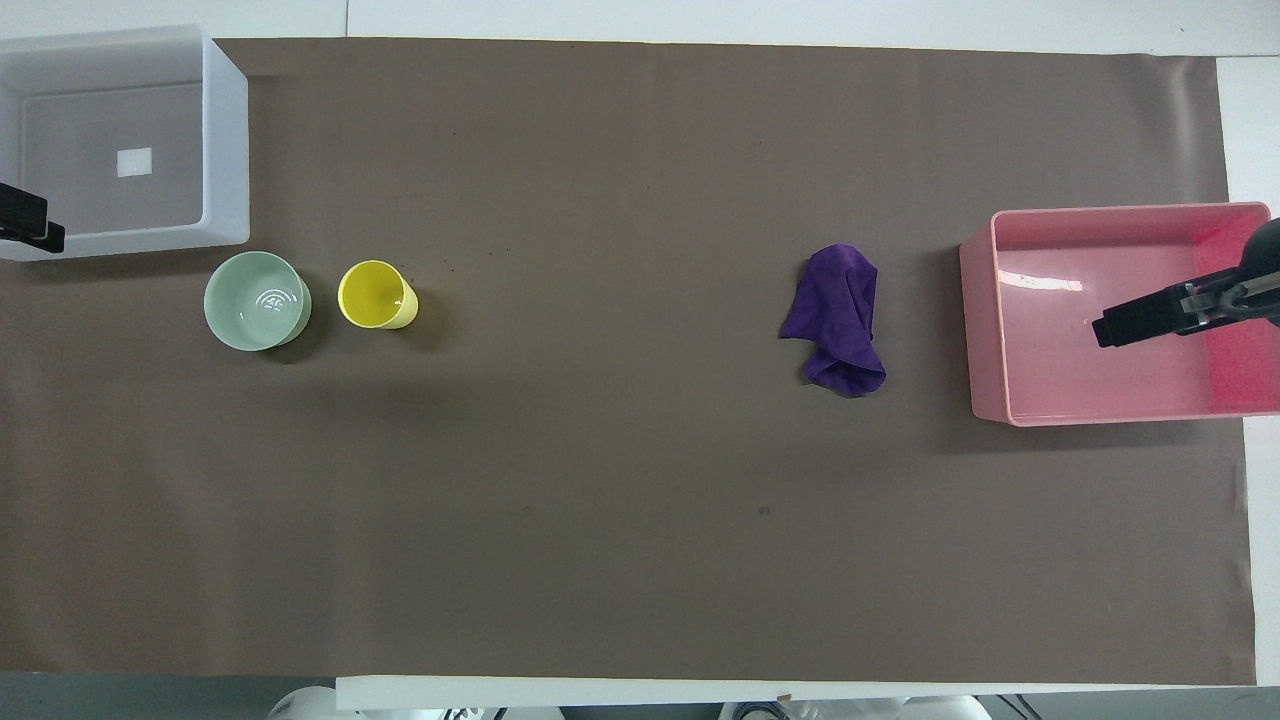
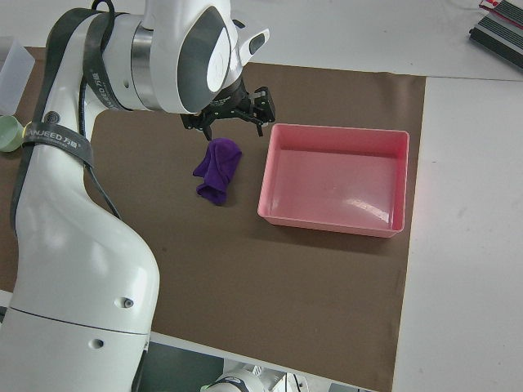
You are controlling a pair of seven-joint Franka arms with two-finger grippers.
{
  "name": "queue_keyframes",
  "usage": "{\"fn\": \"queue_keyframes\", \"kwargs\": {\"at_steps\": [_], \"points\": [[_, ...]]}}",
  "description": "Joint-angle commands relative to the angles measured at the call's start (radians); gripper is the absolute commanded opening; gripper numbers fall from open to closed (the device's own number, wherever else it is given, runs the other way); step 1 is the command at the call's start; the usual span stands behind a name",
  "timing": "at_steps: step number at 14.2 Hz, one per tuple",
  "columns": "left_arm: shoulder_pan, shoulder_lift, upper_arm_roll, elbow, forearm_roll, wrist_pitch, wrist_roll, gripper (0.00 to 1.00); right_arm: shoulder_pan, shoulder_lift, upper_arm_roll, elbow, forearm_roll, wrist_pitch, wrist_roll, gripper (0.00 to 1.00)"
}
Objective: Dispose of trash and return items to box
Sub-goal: 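Grasp the green bowl with the left gripper while the right gripper reaches the cloth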
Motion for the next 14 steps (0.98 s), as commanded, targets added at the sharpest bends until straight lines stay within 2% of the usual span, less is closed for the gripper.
{"fn": "queue_keyframes", "kwargs": {"at_steps": [1,3,4,5,7,9,14], "points": [[-0.004,-0.021,0.007,-0.023,-0.01,-0.009,0.018,1.0,-0.004,-0.018,0.002,-0.028,0.014,0.024,0.014,0.99],[-0.002,-0.043,0.008,-0.066,-0.008,0.002,0.011,1.0,-0.013,-0.019,0.001,-0.036,0.014,0.026,0.017,0.99],[-0.001,-0.067,0.008,-0.122,-0.01,0.051,0.003,1.0,-0.015,-0.02,-0.001,-0.037,0.014,0.041,0.015,0.99],[-0.001,-0.107,0.008,-0.22,-0.01,0.15,-0.008,1.0,-0.008,-0.02,0.001,-0.054,0.014,0.084,0.011,0.99],[0.001,-0.205,0.008,-0.494,-0.01,0.406,-0.117,1.0,0.011,0.003,0.004,-0.083,0.017,0.131,0.015,0.99],[0.001,-0.19,0.008,-0.624,-0.01,0.566,-0.158,1.0,0.054,0.066,0.004,-0.085,0.018,0.196,0.017,0.99],[0.013,-0.098,0.008,-0.753,-0.01,0.766,-0.185,1.0,0.168,0.242,0.005,-0.126,0.071,0.45,0.107,0.99]]}}
